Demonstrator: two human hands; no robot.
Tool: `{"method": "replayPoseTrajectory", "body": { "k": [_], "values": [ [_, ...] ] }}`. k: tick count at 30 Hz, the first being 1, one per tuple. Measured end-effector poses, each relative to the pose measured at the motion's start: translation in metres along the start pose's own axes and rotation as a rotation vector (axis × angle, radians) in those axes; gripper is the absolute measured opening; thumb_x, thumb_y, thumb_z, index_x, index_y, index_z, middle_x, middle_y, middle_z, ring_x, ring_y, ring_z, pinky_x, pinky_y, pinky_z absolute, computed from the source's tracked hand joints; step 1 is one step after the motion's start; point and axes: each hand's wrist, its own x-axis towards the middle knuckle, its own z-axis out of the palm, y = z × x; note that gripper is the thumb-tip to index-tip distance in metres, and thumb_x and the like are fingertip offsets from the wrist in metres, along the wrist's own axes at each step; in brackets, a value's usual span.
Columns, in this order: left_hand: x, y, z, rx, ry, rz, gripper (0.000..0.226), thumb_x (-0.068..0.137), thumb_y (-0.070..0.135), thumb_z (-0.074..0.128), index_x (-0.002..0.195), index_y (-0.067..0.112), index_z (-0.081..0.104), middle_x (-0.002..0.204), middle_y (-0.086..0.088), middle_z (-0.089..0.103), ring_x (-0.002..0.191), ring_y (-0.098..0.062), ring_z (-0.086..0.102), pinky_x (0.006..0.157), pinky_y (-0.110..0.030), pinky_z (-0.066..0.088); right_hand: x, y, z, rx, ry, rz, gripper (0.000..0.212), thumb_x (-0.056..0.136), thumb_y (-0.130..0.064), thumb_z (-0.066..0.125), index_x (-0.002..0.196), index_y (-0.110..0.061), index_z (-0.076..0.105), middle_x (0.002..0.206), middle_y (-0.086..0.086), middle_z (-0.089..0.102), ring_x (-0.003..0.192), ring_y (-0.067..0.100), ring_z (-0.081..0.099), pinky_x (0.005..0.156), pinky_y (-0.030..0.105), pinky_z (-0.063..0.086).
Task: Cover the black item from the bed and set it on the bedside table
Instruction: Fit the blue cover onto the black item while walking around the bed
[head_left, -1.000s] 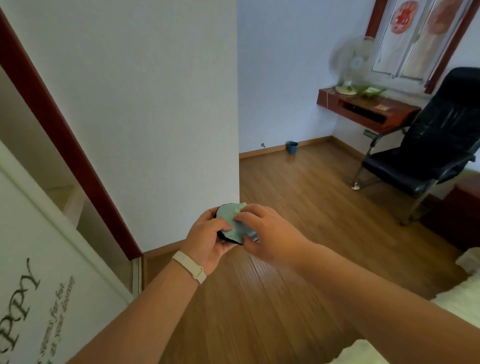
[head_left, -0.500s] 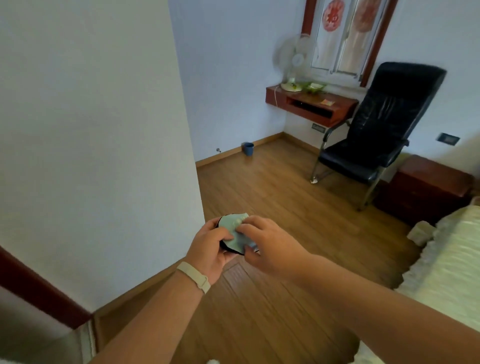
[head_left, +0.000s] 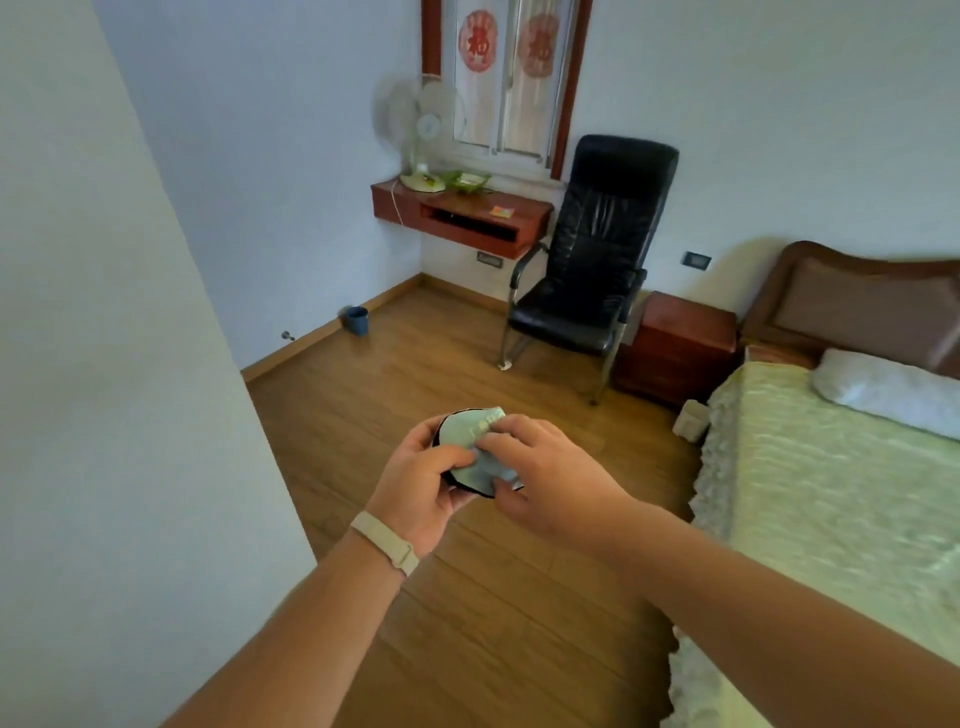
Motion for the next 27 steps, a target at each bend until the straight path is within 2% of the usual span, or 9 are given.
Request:
{"method": "replayPoseTrajectory", "body": {
  "k": [6, 12, 17, 23, 27],
  "values": [
    [0.066, -0.017, 0.036, 0.041, -0.096, -0.090, 0.037, 0.083, -0.007, 0.058, 0.116, 0.009, 0.065, 0.106, -0.018, 0.070, 0.088, -0.029, 0.072, 0.064, -0.037, 0.059, 0.000, 0.064, -0.008, -0.020, 0.052, 0.141, 0.045, 0.086, -0.028, 0.060, 0.129, -0.030, 0.046, 0.134, -0.006, 0.044, 0.123, 0.018, 0.040, 0.097, 0.030, 0.039],
    [0.141, -0.037, 0.080, 0.120, -0.085, -0.117, 0.039, 0.084, -0.006, 0.058, 0.120, 0.009, 0.062, 0.116, -0.022, 0.064, 0.087, -0.029, 0.072, 0.064, -0.036, 0.058, 0.011, 0.145, -0.009, -0.023, 0.084, 0.176, 0.047, 0.086, -0.027, 0.061, 0.130, -0.029, 0.044, 0.134, -0.003, 0.045, 0.121, 0.021, 0.042, 0.096, 0.033, 0.042],
    [0.215, -0.046, 0.150, 0.163, -0.094, -0.098, 0.037, 0.087, -0.005, 0.056, 0.120, 0.010, 0.063, 0.116, -0.021, 0.065, 0.086, -0.029, 0.073, 0.063, -0.036, 0.058, 0.032, 0.234, -0.037, -0.016, 0.149, 0.195, 0.045, 0.087, -0.025, 0.061, 0.130, -0.026, 0.046, 0.135, -0.001, 0.045, 0.122, 0.021, 0.042, 0.098, 0.033, 0.042],
    [0.293, -0.076, 0.238, 0.180, -0.178, -0.115, 0.036, 0.088, -0.002, 0.056, 0.120, 0.012, 0.065, 0.115, -0.019, 0.067, 0.091, -0.029, 0.073, 0.067, -0.037, 0.059, 0.032, 0.349, -0.077, -0.043, 0.168, 0.233, 0.045, 0.087, -0.025, 0.062, 0.129, -0.026, 0.046, 0.133, -0.001, 0.046, 0.118, 0.021, 0.044, 0.096, 0.034, 0.046],
    [0.331, -0.094, 0.277, 0.207, -0.205, -0.154, 0.035, 0.088, -0.002, 0.057, 0.118, 0.014, 0.067, 0.116, -0.019, 0.067, 0.096, -0.031, 0.072, 0.072, -0.039, 0.058, 0.029, 0.401, -0.085, -0.053, 0.180, 0.278, 0.046, 0.087, -0.026, 0.063, 0.129, -0.027, 0.045, 0.132, -0.002, 0.046, 0.117, 0.020, 0.045, 0.096, 0.032, 0.045]
  ]
}}
